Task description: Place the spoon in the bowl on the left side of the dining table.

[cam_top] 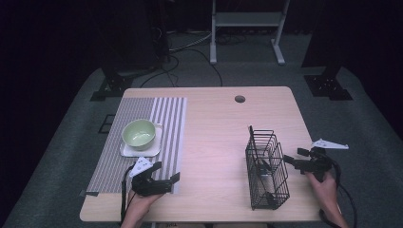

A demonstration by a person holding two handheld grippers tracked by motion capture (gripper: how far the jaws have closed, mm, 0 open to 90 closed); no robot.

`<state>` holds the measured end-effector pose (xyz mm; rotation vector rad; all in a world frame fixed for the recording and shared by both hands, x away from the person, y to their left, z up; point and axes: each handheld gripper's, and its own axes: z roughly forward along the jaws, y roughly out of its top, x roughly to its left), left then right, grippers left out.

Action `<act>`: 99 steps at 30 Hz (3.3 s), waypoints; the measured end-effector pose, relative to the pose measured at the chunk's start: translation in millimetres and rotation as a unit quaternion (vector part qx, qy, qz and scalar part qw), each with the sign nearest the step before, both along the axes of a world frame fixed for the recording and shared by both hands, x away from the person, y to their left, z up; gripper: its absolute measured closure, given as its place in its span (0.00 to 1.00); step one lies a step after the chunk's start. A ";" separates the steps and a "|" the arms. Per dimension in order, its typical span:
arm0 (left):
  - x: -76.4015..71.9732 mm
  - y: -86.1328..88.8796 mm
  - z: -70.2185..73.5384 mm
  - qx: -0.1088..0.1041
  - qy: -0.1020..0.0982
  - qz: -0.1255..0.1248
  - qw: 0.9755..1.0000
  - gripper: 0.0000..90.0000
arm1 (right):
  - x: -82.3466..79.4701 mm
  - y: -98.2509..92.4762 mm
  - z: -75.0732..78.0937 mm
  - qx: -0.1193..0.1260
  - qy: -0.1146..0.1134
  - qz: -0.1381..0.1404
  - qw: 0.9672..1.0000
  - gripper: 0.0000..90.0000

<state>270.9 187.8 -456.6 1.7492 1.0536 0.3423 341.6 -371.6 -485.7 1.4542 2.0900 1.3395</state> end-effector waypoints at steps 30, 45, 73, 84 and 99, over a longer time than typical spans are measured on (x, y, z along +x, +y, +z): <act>-1.9 -25.2 10.0 -0.017 0.003 -0.032 0.999 0.09 | 0.2 0.3 0.0 -0.003 0.001 0.000 1.000 0.15; -3.2 -41.5 29.9 -0.026 -0.008 -0.061 0.998 0.09 | 0.3 0.6 -0.1 -0.004 0.002 -0.001 1.000 0.15; -3.6 -111.1 49.8 -0.029 -0.015 -0.147 0.989 0.09 | 0.2 0.3 -0.1 -0.003 -0.001 0.002 1.000 0.15; -3.4 -127.1 49.8 -0.034 -0.013 -0.166 0.985 0.09 | 0.1 0.3 0.0 -0.003 -0.001 0.003 1.000 0.15; -3.2 -142.8 52.8 -0.054 -0.008 -0.187 0.981 0.09 | -0.1 0.4 0.0 -0.003 -0.001 0.003 1.000 0.15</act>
